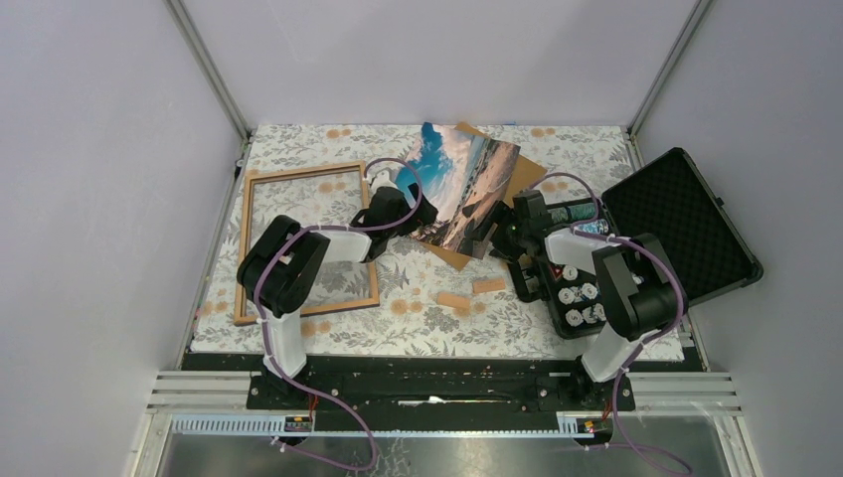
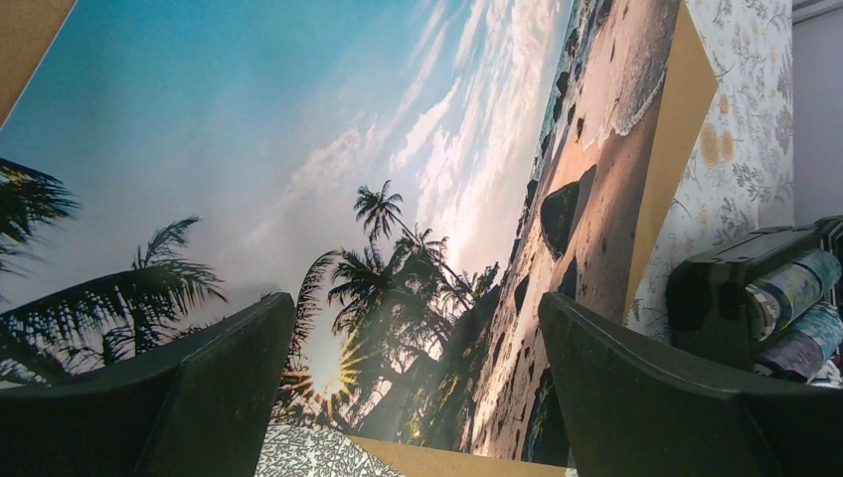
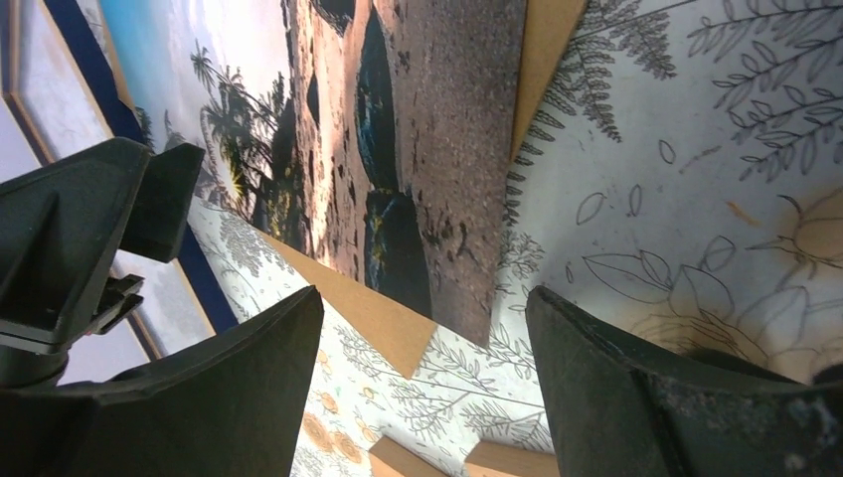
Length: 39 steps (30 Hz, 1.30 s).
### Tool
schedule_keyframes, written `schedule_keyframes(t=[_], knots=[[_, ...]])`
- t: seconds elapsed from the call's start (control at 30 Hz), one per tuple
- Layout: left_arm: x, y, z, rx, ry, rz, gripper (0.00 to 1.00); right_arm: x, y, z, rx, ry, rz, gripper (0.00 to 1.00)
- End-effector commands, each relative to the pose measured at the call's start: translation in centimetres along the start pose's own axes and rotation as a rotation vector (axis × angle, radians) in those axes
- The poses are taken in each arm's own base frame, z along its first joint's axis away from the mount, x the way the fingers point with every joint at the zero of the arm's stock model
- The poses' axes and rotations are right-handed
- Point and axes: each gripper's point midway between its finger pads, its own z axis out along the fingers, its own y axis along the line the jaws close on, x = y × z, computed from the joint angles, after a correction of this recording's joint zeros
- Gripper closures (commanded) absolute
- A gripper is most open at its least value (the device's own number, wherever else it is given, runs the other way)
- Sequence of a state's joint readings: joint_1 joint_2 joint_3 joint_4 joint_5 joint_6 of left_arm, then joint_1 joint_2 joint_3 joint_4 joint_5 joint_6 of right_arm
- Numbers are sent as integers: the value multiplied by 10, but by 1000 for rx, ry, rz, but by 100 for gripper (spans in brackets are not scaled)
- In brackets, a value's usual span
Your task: Put the photo into the frame
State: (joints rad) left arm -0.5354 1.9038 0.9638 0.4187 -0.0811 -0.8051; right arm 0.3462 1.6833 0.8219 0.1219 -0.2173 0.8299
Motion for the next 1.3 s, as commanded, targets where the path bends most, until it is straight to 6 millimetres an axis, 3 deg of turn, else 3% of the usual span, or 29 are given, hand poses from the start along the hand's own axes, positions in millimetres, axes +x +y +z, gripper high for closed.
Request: schedule_keyframes(t=[0.0, 0.13, 0.33, 0.5, 0.6, 0.7, 0.93, 1.0, 1.13, 1.27], knots=[[23, 18, 5, -29, 76, -38, 1, -9, 25, 8, -91, -12, 42, 18], [25, 19, 6, -25, 85, -40, 1, -7, 40, 9, -164, 15, 62, 23], [26, 16, 8, -10, 95, -39, 1, -20, 67, -17, -260, -40, 80, 26], [26, 16, 9, -9, 95, -41, 1, -28, 80, -25, -317, -81, 86, 30], [27, 10, 7, 22, 108, -43, 1, -34, 76, -14, -294, -101, 104, 33], [25, 0, 6, 73, 113, -22, 1, -32, 53, 4, -206, -112, 194, 39], [16, -15, -1, 149, 90, 51, 1, -39, 43, 19, -226, -177, 321, 47], [11, -23, -8, 196, 68, 71, 1, -42, 42, 18, -235, -201, 341, 54], [-16, -67, -44, 398, 1, 133, 1, -51, 60, 11, -275, -212, 257, 99], [-54, -90, -92, 422, -113, 245, 1, -59, 85, -8, -332, -220, 183, 100]])
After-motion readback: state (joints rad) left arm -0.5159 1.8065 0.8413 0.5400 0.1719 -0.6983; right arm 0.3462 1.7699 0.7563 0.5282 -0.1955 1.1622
